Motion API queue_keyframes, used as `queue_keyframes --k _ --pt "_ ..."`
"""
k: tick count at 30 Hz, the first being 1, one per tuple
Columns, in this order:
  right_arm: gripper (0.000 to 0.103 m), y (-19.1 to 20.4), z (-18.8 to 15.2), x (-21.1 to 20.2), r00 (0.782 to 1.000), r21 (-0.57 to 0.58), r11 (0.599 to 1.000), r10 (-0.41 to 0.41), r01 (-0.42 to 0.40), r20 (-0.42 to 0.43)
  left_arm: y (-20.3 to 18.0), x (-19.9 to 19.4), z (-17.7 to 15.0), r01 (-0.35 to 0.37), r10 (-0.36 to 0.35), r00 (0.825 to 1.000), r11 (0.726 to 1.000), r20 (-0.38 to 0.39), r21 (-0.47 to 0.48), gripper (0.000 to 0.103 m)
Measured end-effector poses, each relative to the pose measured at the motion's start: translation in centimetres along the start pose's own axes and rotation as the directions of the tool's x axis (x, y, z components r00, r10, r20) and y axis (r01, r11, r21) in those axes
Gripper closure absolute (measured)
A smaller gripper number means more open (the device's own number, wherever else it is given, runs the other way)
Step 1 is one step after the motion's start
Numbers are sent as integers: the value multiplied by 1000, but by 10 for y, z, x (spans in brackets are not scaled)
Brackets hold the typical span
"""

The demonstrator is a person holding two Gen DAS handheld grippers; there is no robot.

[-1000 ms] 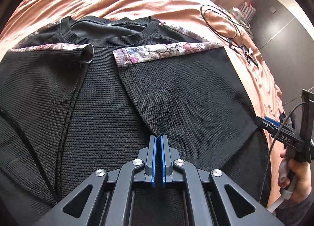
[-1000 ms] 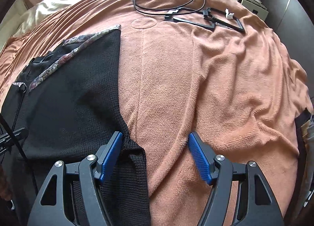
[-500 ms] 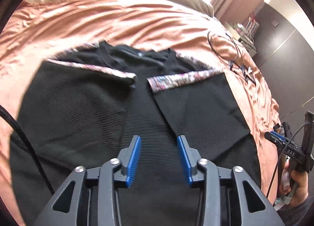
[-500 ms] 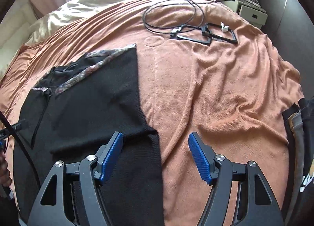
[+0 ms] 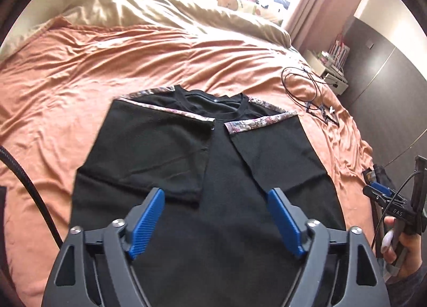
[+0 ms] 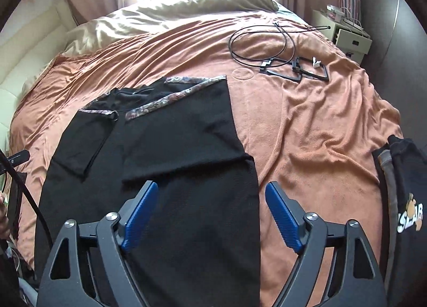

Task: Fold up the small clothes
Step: 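Raise both open grippers up and back from the shirt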

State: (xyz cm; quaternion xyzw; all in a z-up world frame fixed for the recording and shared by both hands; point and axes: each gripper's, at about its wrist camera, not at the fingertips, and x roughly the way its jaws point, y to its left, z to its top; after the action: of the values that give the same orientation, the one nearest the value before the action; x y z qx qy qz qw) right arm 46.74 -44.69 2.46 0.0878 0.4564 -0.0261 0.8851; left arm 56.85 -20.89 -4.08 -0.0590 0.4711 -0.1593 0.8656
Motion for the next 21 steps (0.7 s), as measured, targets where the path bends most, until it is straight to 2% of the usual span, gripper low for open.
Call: queue_keyframes --k 3,6,10,15,21 --pt "18 6 -13 -17 1000 -18 1000 -1 1 17 0 -21 -11 -28 27 1000 999 15 16 7" --pt "13 10 -29 -33 999 -23 999 -26 27 33 -2 -42 -23 -40 39 998 999 39 34 5" --pt "2 14 -50 -57 998 -16 1000 -19 20 52 -4 -70 -40 -26 23 997 998 69 53 4" --pt "1 23 -74 -93 995 -28 999 -35 38 90 -7 -112 -60 4 -14 991 997 135 76 3" --pt "1 42 -104 -139 989 -72 994 -67 77 135 -5 -161 -86 31 -47 973 997 228 70 2"
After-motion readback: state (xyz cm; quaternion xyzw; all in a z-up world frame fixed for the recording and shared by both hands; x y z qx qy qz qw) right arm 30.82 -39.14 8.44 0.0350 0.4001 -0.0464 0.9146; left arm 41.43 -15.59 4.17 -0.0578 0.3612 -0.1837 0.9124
